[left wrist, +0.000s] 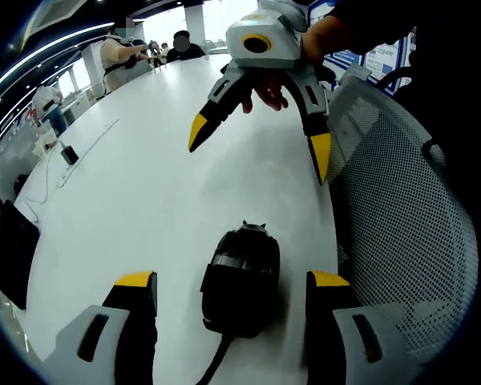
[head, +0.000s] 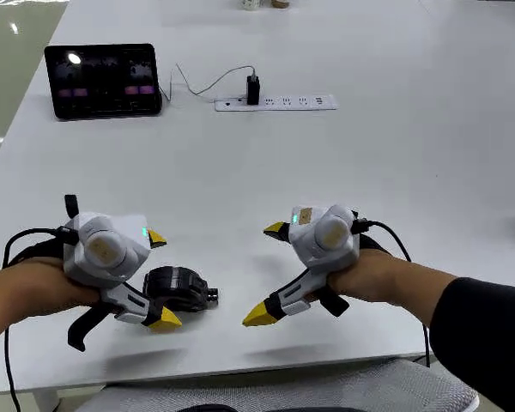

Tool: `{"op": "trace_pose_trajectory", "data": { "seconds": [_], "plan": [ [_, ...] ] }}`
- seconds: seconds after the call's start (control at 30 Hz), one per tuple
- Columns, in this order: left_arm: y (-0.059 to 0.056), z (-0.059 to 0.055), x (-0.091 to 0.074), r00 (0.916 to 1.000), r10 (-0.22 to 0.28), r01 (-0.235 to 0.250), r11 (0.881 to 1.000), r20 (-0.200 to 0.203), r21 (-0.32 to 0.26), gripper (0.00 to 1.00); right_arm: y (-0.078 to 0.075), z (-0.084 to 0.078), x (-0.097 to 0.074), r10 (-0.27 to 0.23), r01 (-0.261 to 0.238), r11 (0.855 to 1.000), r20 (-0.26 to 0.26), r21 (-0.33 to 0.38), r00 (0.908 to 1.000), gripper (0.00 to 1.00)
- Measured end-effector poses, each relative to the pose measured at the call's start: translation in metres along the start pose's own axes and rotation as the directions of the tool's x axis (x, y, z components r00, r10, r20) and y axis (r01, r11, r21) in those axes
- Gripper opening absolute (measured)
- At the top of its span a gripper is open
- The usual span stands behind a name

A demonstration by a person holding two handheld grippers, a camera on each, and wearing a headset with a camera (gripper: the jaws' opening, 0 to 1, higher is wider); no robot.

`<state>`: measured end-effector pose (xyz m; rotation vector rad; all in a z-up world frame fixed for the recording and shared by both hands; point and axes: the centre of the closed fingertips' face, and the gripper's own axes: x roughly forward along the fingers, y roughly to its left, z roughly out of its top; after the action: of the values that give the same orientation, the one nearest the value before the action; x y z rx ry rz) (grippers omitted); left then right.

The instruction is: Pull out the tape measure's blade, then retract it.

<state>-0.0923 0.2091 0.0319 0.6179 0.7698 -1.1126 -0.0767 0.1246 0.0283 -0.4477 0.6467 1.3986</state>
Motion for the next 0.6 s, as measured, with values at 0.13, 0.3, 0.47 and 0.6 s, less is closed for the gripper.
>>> {"op": "trace_pose_trajectory", "data": {
  "seconds": [0.13, 0.3, 0.47, 0.6],
  "plan": [
    [-0.002, 0.003, 0.002, 0.9998, -0.016, 0.016, 1.000, 0.007, 0.000, 0.69, 0.003, 0.004, 0.007, 0.006, -0.006, 1.000, 0.001, 0.009, 1.0000, 0.99],
    [-0.005, 0.005, 0.006, 0.9996, -0.028, 0.028, 0.999, -0.005, 0.019, 0.63, 0.007, 0.002, 0.014, 0.024, -0.025, 0.999, -0.035, -0.042, 0.9991, 0.95],
    [-0.009, 0.004, 0.008, 0.9977, -0.061, 0.063, 0.996, -0.031, 0.064, 0.49, 0.011, 0.004, 0.020, 0.039, -0.043, 0.997, -0.052, -0.071, 0.9979, 0.92],
    [-0.008, 0.003, 0.009, 0.9960, -0.059, 0.067, 0.991, -0.066, 0.117, 0.37, 0.011, 0.006, 0.025, 0.045, -0.049, 0.996, -0.056, -0.075, 0.9974, 0.89]
  ]
}}
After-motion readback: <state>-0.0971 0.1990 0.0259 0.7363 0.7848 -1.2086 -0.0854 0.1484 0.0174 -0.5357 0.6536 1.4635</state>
